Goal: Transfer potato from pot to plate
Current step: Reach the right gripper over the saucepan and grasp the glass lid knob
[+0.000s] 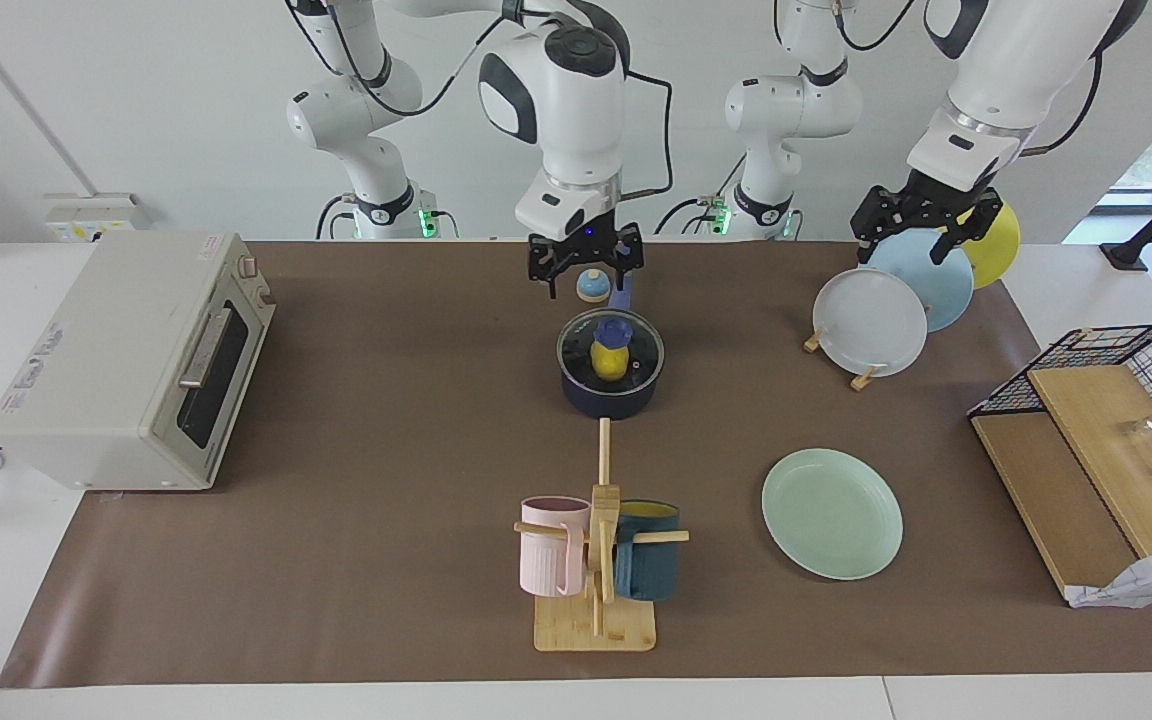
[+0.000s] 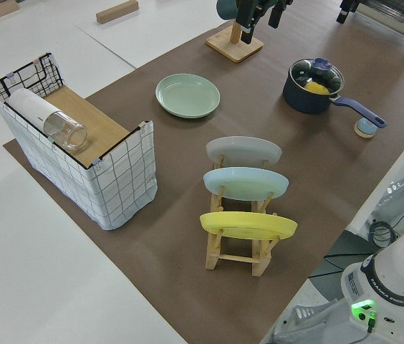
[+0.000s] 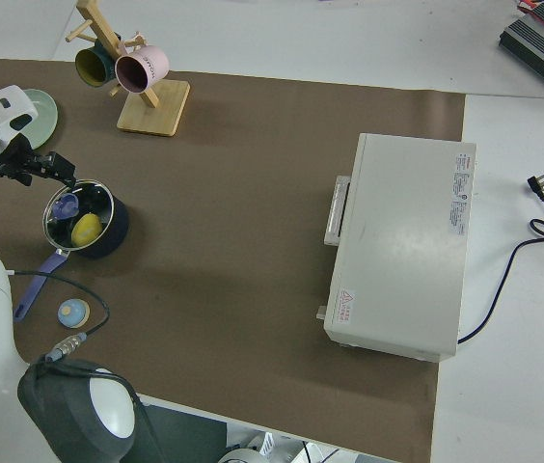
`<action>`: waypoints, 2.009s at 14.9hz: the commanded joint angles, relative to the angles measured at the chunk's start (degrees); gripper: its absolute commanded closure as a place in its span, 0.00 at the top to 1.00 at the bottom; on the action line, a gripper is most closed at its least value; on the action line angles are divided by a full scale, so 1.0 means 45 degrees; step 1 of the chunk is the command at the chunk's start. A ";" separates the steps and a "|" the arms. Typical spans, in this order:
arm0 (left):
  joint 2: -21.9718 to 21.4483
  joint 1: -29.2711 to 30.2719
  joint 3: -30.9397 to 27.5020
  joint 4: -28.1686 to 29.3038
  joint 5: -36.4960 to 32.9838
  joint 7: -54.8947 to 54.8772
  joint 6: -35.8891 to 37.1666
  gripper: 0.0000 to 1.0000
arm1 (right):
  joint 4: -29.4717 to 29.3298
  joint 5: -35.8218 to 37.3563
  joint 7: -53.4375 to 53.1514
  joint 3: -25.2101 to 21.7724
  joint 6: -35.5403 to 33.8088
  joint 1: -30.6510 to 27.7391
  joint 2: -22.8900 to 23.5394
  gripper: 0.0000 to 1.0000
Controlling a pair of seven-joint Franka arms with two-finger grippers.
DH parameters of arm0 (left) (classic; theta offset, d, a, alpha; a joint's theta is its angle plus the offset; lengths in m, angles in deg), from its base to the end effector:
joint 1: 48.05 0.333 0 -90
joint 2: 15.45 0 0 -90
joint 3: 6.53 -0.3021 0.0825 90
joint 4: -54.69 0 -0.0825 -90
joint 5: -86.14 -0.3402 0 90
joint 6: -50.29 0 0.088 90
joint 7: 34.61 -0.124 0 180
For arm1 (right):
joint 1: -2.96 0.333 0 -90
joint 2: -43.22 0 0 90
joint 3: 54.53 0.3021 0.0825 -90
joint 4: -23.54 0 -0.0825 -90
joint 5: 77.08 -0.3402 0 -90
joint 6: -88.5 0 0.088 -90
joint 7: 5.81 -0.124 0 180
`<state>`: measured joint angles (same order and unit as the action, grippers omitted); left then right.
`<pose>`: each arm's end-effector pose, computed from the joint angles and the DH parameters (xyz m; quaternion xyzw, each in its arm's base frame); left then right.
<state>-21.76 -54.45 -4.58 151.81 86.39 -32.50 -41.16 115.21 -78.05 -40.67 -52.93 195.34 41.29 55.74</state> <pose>0.4742 -0.0710 0.5970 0.9985 -0.0543 0.0055 0.0008 0.4520 0.3787 0.4869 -0.9988 -0.0416 -0.0116 0.0229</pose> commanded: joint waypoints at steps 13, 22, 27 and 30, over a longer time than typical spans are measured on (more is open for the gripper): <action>-0.0569 0.0173 -0.0277 0.0725 0.0159 0.0098 -0.0770 1.00 | 0.1229 0.1093 -0.0648 -0.0081 0.2372 0.0660 0.0810 1.00; -0.0569 -0.0041 -0.0199 0.0743 0.0140 -0.0019 -0.1493 1.00 | 0.2049 0.1171 -0.0768 -0.0101 0.3232 0.1070 0.0869 1.00; -0.0608 -0.0158 -0.0121 0.0859 0.0140 -0.0058 -0.1454 1.00 | 0.2596 0.1600 -0.0671 -0.0101 0.3798 0.1051 0.0849 1.00; -0.0686 -0.0352 -0.0102 0.0938 0.0140 -0.0039 -0.1337 1.00 | 0.2596 0.1952 -0.0573 -0.0101 0.3798 0.1012 0.0849 1.00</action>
<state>-22.78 -54.73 -4.71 153.69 86.45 -32.50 -46.57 126.04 -70.84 -42.47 -53.33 211.17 45.96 59.95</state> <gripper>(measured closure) 0.000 0.000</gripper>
